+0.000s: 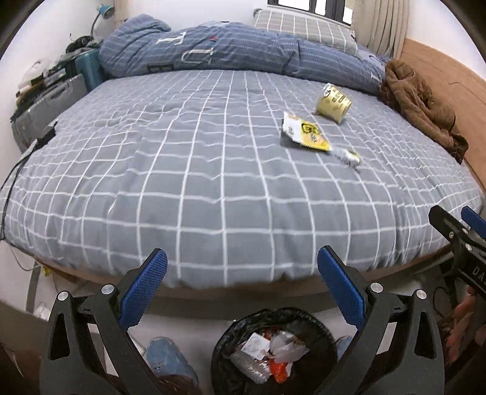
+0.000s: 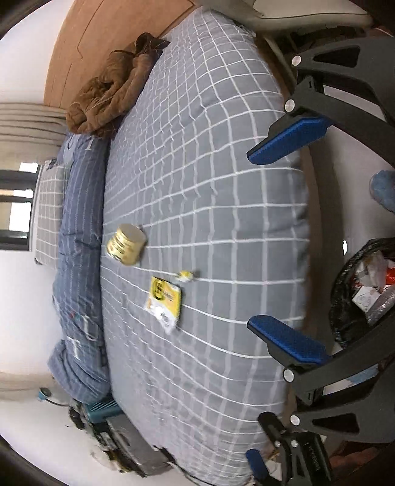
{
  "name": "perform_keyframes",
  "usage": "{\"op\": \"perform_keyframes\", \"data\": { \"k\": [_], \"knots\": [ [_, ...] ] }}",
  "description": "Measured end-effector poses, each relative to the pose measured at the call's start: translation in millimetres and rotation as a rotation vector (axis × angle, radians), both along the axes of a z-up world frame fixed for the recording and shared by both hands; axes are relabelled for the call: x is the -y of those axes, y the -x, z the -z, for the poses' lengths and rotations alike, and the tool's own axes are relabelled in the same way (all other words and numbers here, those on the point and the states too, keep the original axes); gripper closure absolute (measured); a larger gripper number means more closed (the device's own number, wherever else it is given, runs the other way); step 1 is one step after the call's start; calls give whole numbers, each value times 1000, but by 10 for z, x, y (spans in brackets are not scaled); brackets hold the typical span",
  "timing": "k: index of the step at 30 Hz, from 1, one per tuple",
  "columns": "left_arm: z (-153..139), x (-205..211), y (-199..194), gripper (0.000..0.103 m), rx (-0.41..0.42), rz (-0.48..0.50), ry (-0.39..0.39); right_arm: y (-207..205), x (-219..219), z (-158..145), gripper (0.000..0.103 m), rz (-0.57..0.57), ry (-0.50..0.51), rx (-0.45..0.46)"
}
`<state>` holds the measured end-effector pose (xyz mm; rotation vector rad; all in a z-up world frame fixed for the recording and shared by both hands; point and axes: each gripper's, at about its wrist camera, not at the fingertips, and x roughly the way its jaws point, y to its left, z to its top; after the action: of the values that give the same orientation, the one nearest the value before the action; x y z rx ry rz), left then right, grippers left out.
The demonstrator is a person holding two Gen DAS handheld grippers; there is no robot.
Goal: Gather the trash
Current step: 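Move both open tools back over the bed toward the yellow wrapper and cup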
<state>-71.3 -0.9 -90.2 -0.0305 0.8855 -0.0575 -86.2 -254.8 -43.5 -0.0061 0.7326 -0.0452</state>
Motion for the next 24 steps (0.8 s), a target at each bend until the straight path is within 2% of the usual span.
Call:
{"op": "perform_keyframes", "data": {
  "k": [3, 11, 20, 24],
  "knots": [
    [-15, 54, -125, 6, -1, -4, 16, -154, 85, -10, 8, 2, -8, 5],
    [-77, 337, -548, 6, 28, 23, -8, -543, 282, 48, 8, 25, -15, -7],
    [59, 713, -1100, 6, 26, 73, -75, -1000, 459, 170, 7, 34, -6, -39],
    [114, 807, -1375, 6, 17, 78, -66, -1189, 529, 181, 7, 40, -18, -40]
  ]
}}
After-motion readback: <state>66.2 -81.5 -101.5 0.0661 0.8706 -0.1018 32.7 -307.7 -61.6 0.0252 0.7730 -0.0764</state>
